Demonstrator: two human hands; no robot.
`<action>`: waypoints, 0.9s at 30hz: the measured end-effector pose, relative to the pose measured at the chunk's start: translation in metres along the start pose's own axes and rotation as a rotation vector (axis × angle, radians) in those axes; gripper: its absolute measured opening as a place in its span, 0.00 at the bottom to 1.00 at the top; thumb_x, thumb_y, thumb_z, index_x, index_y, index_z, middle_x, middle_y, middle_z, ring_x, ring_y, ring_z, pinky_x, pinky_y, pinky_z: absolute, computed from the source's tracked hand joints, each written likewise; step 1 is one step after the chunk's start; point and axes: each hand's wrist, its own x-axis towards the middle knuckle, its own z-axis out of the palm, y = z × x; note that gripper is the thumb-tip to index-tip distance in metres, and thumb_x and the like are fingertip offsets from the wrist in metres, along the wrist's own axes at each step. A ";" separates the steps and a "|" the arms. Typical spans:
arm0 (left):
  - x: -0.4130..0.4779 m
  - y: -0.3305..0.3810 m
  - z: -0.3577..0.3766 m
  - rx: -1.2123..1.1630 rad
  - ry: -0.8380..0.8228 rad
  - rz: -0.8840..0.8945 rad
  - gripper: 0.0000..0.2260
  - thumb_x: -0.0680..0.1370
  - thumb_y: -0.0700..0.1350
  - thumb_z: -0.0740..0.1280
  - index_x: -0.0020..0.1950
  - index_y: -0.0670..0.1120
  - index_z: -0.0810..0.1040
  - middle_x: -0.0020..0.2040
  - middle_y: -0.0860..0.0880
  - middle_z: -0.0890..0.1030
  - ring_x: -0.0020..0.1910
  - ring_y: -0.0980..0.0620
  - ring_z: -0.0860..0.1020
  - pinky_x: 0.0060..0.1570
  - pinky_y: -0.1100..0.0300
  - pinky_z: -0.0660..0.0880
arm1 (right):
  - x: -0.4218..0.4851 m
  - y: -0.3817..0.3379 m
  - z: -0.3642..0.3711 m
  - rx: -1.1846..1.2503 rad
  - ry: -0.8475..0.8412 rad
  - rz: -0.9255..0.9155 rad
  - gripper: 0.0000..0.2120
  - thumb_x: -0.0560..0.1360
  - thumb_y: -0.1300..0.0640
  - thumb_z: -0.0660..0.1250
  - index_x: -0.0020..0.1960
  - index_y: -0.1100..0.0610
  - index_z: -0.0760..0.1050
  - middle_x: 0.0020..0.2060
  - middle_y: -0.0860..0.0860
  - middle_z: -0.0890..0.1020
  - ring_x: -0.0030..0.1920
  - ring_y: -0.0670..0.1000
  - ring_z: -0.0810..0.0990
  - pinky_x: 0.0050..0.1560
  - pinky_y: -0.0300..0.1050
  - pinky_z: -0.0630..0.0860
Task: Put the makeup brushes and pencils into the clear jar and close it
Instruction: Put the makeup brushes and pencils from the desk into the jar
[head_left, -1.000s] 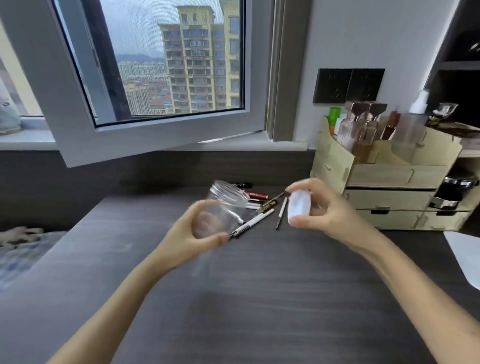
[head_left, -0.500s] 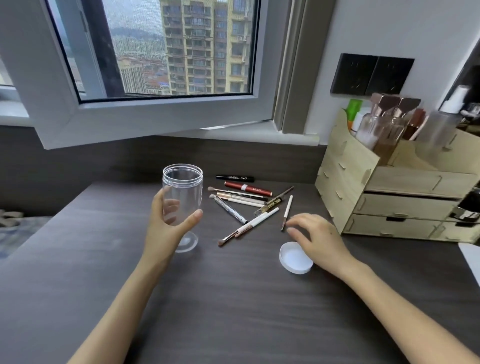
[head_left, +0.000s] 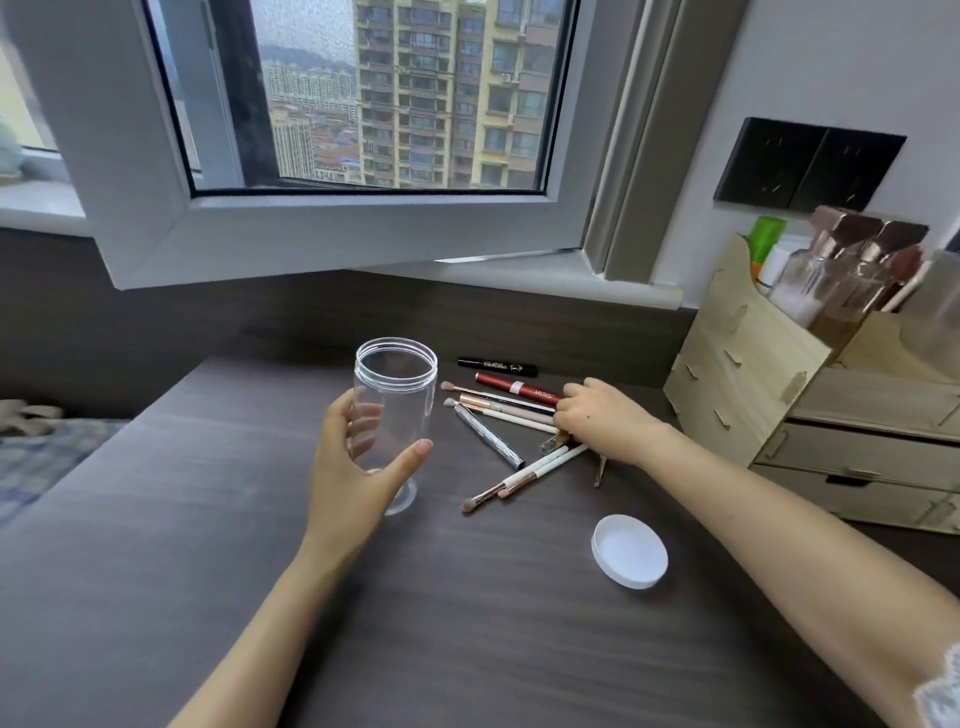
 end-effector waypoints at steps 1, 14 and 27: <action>0.000 -0.001 0.001 0.005 -0.005 0.008 0.31 0.62 0.58 0.74 0.62 0.56 0.67 0.54 0.57 0.75 0.56 0.56 0.75 0.57 0.55 0.72 | 0.001 -0.001 0.001 0.006 -0.029 -0.007 0.07 0.74 0.65 0.64 0.46 0.55 0.79 0.43 0.50 0.83 0.49 0.55 0.77 0.45 0.46 0.69; -0.004 0.005 0.001 0.213 -0.050 0.189 0.33 0.62 0.59 0.73 0.64 0.56 0.69 0.58 0.60 0.75 0.57 0.58 0.73 0.58 0.61 0.68 | -0.026 -0.054 -0.145 1.804 0.973 0.413 0.17 0.73 0.70 0.66 0.53 0.52 0.66 0.39 0.55 0.80 0.37 0.51 0.80 0.40 0.39 0.80; 0.000 0.003 -0.010 0.591 -0.134 0.488 0.32 0.63 0.56 0.73 0.63 0.47 0.71 0.58 0.52 0.76 0.57 0.52 0.71 0.60 0.57 0.62 | -0.036 -0.110 -0.106 1.075 0.525 0.498 0.06 0.68 0.52 0.66 0.41 0.51 0.80 0.39 0.46 0.82 0.47 0.48 0.75 0.53 0.41 0.70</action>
